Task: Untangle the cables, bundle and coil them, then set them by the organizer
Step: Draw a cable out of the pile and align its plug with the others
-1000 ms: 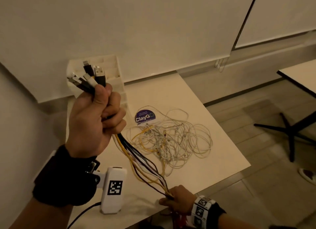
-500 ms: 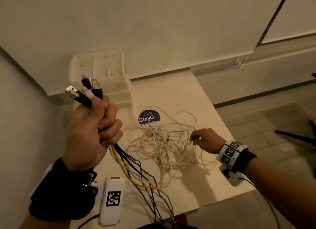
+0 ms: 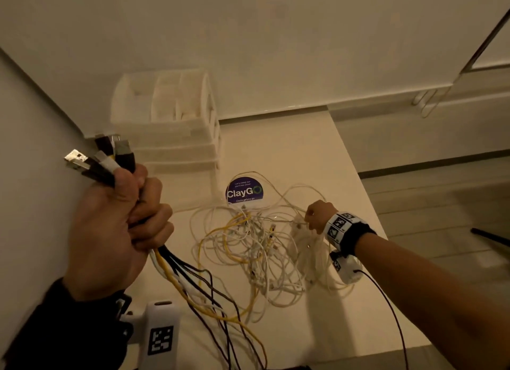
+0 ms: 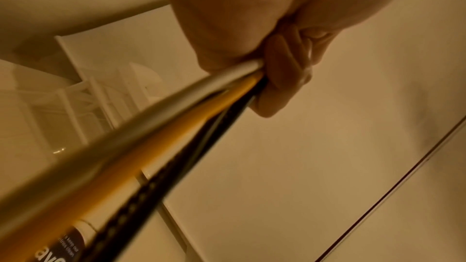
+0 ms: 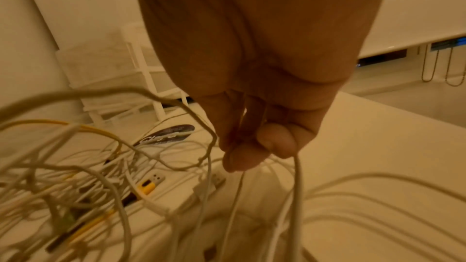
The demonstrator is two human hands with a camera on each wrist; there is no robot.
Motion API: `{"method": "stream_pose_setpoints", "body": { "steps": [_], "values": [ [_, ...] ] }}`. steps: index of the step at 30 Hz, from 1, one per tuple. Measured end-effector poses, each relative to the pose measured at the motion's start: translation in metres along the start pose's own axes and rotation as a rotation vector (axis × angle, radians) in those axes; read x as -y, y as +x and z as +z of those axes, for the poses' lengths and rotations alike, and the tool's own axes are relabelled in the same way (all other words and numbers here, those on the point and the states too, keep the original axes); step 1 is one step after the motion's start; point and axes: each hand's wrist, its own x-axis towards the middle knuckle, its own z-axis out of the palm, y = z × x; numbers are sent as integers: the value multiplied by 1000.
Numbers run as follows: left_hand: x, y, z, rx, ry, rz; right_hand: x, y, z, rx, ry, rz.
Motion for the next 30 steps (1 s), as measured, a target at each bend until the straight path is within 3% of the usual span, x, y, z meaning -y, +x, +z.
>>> {"method": "stream_pose_setpoints", "body": {
  "steps": [8, 18, 22, 27, 30],
  "values": [
    [6, 6, 7, -134, 244, 18, -11, 12, 26, -48, -153, -140],
    [0, -3, 5, -153, 274, 30, -9, 8, 46, -47, -311, -217],
    [-5, -7, 3, -142, 278, 25, -7, 4, 24, -77, -122, -210],
    [-8, -5, 9, -121, 278, 28, 22, -26, -44, -219, 222, -385],
    [-10, -2, 12, -95, 303, 66, 54, -57, -82, -204, 484, -445]
  ]
}}
